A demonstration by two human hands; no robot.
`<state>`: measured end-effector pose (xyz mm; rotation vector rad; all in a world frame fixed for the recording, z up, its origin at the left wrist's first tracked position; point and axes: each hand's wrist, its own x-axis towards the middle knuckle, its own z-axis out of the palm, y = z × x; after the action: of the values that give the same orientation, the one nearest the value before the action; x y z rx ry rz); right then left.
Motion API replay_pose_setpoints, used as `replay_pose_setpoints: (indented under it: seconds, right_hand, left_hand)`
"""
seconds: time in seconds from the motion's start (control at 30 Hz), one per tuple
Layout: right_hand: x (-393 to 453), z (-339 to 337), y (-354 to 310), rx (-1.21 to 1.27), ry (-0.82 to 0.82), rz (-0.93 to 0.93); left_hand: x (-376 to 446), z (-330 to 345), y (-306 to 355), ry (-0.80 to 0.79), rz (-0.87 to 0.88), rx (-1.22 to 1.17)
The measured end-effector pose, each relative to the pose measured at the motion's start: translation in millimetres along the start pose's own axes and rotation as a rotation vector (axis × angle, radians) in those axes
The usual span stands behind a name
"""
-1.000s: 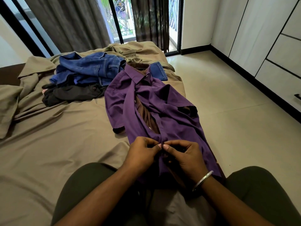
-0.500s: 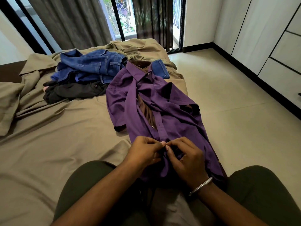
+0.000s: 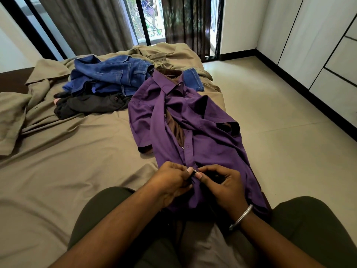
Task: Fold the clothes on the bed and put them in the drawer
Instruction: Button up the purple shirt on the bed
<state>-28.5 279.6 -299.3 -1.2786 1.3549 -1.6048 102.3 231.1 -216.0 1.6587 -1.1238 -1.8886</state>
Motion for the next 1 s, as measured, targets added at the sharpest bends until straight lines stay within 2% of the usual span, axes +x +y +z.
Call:
replay_pose_setpoints:
  seconds: [0.1,0.2,0.3,0.37,0.43,0.5,0.63,0.73,0.8,0.87,0.93,1.0]
  right_hand:
    - [1.0,-0.3,-1.9,0.054,-0.065,0.039]
    - [1.8,1.7,-6.1,0.246,-0.076,0.202]
    - [0.0,2.0,-5.5,0.32,-0.062,0.26]
    - [-1.1,2.7,-7.5,0.25,-0.045,0.212]
    - [-0.1,2.9,-8.2,0.115,-0.039,0.177]
    - [2.3,0.8,-6.2,0.006,-0.036,0.16]
    - [1.2,-2.9,1.2,-0.051,-0.103,0.147]
    - [0.8,-10.1,-1.5,-0.205,-0.365,0.112]
    - [4.9,-19.0,-7.9,-0.254,-0.563,0.196]
    - [7.0,-25.6,-13.0,-0.338,-0.662,0.251]
    - [6.3,-26.9,-16.3,-0.433,-0.603,0.209]
    - [5.8,-27.5,-18.0,-0.404,-0.447,0.104]
  left_hand:
    - [1.6,0.0,-1.2,0.036,-0.019,0.059]
    - [5.4,1.2,-4.5,0.057,-0.03,0.121]
    - [11.1,2.6,-8.6,0.102,0.03,0.389]
    - [11.0,2.3,-10.0,0.113,0.076,0.494]
    - [9.9,1.1,-10.0,0.087,0.089,0.497]
    - [7.5,0.4,-7.5,0.039,0.061,0.444]
    - [1.5,-1.1,-2.1,-0.057,-0.046,0.421]
    - [0.0,-1.8,-6.3,-0.015,-0.079,0.422]
    - [1.7,-3.0,-6.7,0.048,-0.058,0.462]
    - [3.4,-5.2,-5.4,0.067,-0.041,0.458]
    - [2.4,-7.7,-2.5,0.06,-0.056,0.514]
    - [0.2,-10.5,-0.3,0.042,-0.035,0.677]
